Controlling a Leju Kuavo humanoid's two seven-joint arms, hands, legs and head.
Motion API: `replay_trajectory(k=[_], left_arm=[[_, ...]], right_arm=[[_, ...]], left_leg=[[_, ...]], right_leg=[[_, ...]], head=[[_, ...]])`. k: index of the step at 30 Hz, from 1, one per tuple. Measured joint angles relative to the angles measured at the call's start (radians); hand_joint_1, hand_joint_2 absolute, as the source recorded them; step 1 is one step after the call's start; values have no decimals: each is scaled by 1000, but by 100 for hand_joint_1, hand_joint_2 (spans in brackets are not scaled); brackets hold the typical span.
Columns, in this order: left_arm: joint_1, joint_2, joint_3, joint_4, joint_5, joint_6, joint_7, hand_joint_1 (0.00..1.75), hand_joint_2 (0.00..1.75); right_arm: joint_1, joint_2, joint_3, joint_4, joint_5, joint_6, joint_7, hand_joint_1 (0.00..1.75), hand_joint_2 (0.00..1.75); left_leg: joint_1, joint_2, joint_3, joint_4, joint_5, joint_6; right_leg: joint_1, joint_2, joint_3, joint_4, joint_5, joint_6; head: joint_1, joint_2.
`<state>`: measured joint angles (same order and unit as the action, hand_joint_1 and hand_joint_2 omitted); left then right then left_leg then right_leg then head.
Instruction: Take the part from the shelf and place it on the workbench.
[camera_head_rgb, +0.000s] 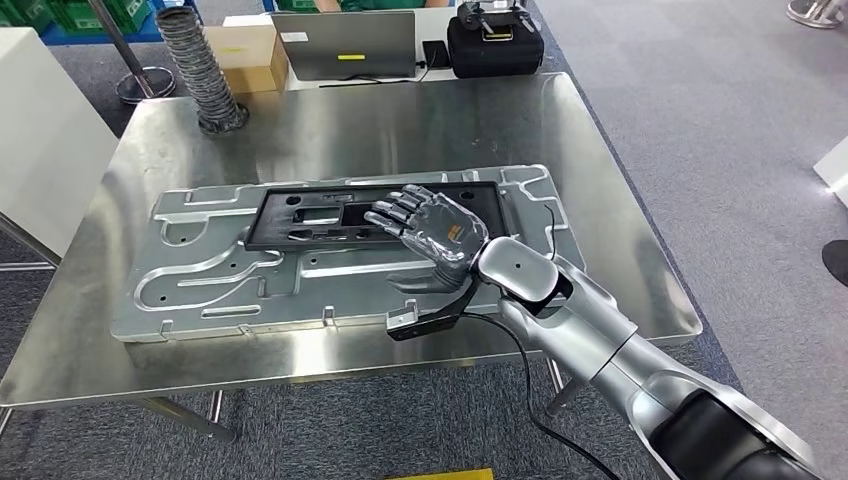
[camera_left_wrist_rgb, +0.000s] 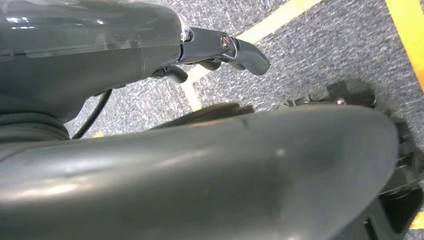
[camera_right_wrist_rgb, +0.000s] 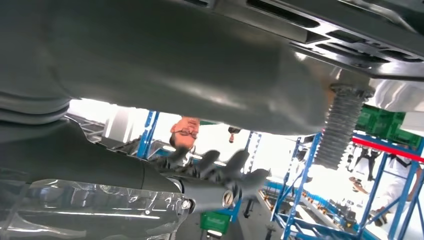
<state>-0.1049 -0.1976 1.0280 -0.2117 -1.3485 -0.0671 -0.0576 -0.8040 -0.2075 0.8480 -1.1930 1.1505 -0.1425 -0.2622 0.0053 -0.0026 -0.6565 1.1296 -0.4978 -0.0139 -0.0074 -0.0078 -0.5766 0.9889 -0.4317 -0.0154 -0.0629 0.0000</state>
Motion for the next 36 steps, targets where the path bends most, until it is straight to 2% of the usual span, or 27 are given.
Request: replay_trajectory(k=[2,3,4,5,6,7,8,9,12,13,14,17,18,19,20,22,23,24,26,28,29,30,32,33,34,35,36], left_arm=[[2,0,0,0,0,0,-1,0,0],[3,0,0,0,0,0,-1,0,0],[4,1,0,0,0,0,-1,0,0],[4,1,0,0,0,0,-1,0,0],[4,2,0,0,0,0,-1,0,0],[4,2,0,0,0,0,-1,0,0],[4,3,0,0,0,0,-2,0,0],[4,3,0,0,0,0,-2,0,0],[9,3,0,0,0,0,-2,0,0],[10,3,0,0,0,0,-3,0,0],[10,3,0,0,0,0,-3,0,0],[10,3,0,1,-1,-1,-4,0,0],[10,4,0,2,-1,-1,-4,0,0],[11,4,0,2,-1,0,-4,0,0],[11,4,0,3,-1,0,-5,0,0],[11,4,0,5,-1,0,-7,0,0],[11,4,0,5,0,1,-8,0,0],[10,3,0,6,0,1,-9,0,0],[10,3,0,7,0,1,-12,0,0],[11,4,0,8,1,1,-13,0,0],[11,4,0,9,1,1,-14,0,0],[11,5,0,9,1,2,-14,0,0],[11,5,0,9,1,2,-14,0,0],[12,5,0,9,1,2,-14,0,0],[12,6,0,9,1,3,-14,0,0],[12,6,0,10,1,4,-14,0,0],[12,7,0,10,2,4,-14,0,0]], right_arm=[[3,0,1,0,0,0,0,0,0],[4,0,1,0,0,0,0,0,0],[6,0,1,0,0,1,0,0,0],[7,0,2,0,0,1,0,0,0],[7,0,1,-1,0,1,0,0,0],[6,0,1,-1,0,1,0,0,0],[6,0,1,-2,0,1,0,0,0],[6,0,1,-3,0,1,1,0,0],[6,-1,0,-4,0,1,1,0,0],[5,-2,0,-5,0,1,2,0,0],[5,-3,0,-5,0,1,2,0,0],[7,-6,0,-5,0,1,2,0,0],[9,-6,0,-5,0,1,2,0,0],[11,-6,0,-5,0,1,2,0,0],[11,-6,0,-4,0,1,2,7,0],[7,-6,0,-5,0,1,2,94,0],[4,-6,0,-5,0,0,1,137,0],[1,-6,0,-5,0,0,1,174,0],[0,-6,1,-5,-1,0,-2,175,0],[0,-6,2,-5,-1,0,-3,175,0],[-1,-6,3,-5,-1,0,-3,175,0],[-2,-5,4,-5,-2,0,-4,175,0],[-2,-3,8,-5,-2,1,-4,175,0],[-1,-3,11,-5,-2,2,-4,175,0],[0,-3,13,-5,-2,3,-4,175,0],[0,-3,15,-4,-2,4,-4,175,0],[0,-3,16,-5,-2,4,-4,175,0]], left_leg=[[2,0,-50,133,-65,-6],[4,0,-61,168,-76,-8],[5,0,-51,162,-66,-9],[6,0,-21,115,-40,-9],[7,1,20,43,-11,-8],[6,0,59,-26,11,-5],[6,0,84,-76,24,-1],[5,-1,94,-101,28,4],[2,-1,89,-109,39,24],[3,0,87,-112,45,30],[5,1,83,-116,51,37],[5,3,68,-116,63,44],[5,3,62,-115,66,44],[5,3,58,-114,69,44],[5,3,54,-113,71,43],[4,2,50,-112,76,38],[2,2,48,-111,78,34],[1,2,46,-110,81,29],[1,3,42,-112,87,18],[1,3,37,-105,81,7],[1,2,27,-83,62,3],[2,2,9,-38,29,-1],[4,2,-40,92,-44,-6],[4,2,-58,143,-65,-8],[5,2,-59,161,-67,-9],[5,2,-41,139,-51,-9],[6,2,-6,81,-23,-8]], right_leg=[[1,0,-12,4,6,-2],[2,0,-18,7,8,-2],[2,0,-22,10,10,-1],[2,1,-26,14,10,1],[1,1,-28,18,10,3],[3,1,-32,24,11,6],[5,2,-37,28,12,10],[6,2,-41,31,14,16],[4,4,-49,33,19,34],[2,4,-55,44,8,40],[1,5,-67,74,-16,45],[-4,6,-137,254,-120,58],[-5,6,-151,296,-134,60],[-6,6,-147,304,-131,61],[-6,5,-124,271,-110,59],[-4,6,-41,134,-57,49],[-1,6,-9,75,-41,43],[2,6,9,38,-35,37],[7,6,11,21,-32,28],[2,4,11,12,-21,16],[0,2,10,5,-15,9],[-2,1,8,1,-9,4],[0,0,-3,3,-2,-2],[1,0,-9,5,0,-1],[2,0,-14,8,2,-1],[2,0,-18,12,3,1],[2,0,-21,16,4,2]], head=[[0,0],[0,0],[0,0],[0,0],[0,0],[0,0],[0,0],[0,0],[0,0],[0,0],[0,0],[0,0],[0,0],[0,0],[0,0],[0,0],[0,0],[0,0],[0,0],[0,0],[0,0],[0,0],[0,0],[0,0],[0,0],[0,0],[0,0]])
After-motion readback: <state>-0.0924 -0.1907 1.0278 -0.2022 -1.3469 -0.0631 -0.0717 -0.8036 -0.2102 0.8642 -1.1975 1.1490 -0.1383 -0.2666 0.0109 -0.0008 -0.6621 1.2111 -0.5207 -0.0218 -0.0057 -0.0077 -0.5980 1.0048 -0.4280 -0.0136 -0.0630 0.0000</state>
